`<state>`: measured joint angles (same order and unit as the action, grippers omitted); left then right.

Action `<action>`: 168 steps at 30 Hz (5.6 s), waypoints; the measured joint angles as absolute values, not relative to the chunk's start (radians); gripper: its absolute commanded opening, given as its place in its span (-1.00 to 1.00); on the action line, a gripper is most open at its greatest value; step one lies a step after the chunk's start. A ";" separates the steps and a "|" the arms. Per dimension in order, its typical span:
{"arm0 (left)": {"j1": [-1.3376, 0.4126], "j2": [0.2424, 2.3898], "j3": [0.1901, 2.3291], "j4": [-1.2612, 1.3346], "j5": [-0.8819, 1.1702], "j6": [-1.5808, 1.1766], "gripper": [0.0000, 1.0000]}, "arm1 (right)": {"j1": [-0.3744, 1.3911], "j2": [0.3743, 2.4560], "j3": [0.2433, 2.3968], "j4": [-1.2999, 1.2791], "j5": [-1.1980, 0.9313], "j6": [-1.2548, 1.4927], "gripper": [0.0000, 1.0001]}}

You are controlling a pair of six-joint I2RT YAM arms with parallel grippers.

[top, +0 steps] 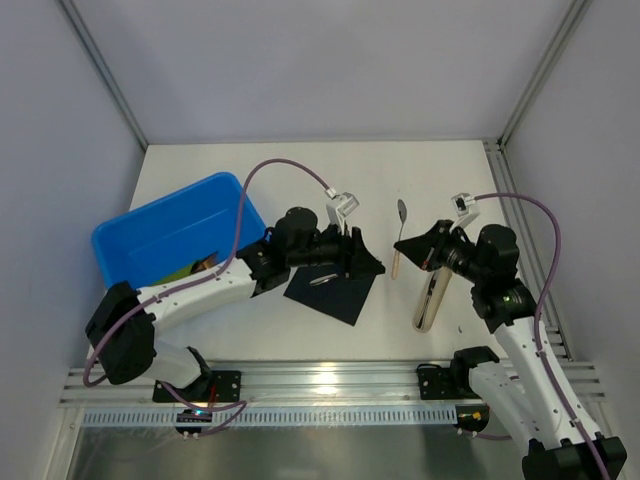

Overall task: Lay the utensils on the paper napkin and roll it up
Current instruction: Place the utensils on the napkin.

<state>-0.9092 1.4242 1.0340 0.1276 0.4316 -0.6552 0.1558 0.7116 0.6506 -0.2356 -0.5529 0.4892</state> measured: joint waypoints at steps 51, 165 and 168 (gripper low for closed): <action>-0.935 1.395 0.893 0.565 0.490 -0.753 -0.90 | 0.156 0.635 0.510 0.319 -0.896 0.902 -0.93; -0.844 1.882 1.195 -0.353 0.014 0.348 -0.82 | 0.156 0.560 0.889 -0.731 -0.302 0.376 0.80; -0.844 1.882 1.195 -0.353 0.014 0.348 -0.76 | 0.156 0.560 0.889 -0.731 -0.302 0.376 0.80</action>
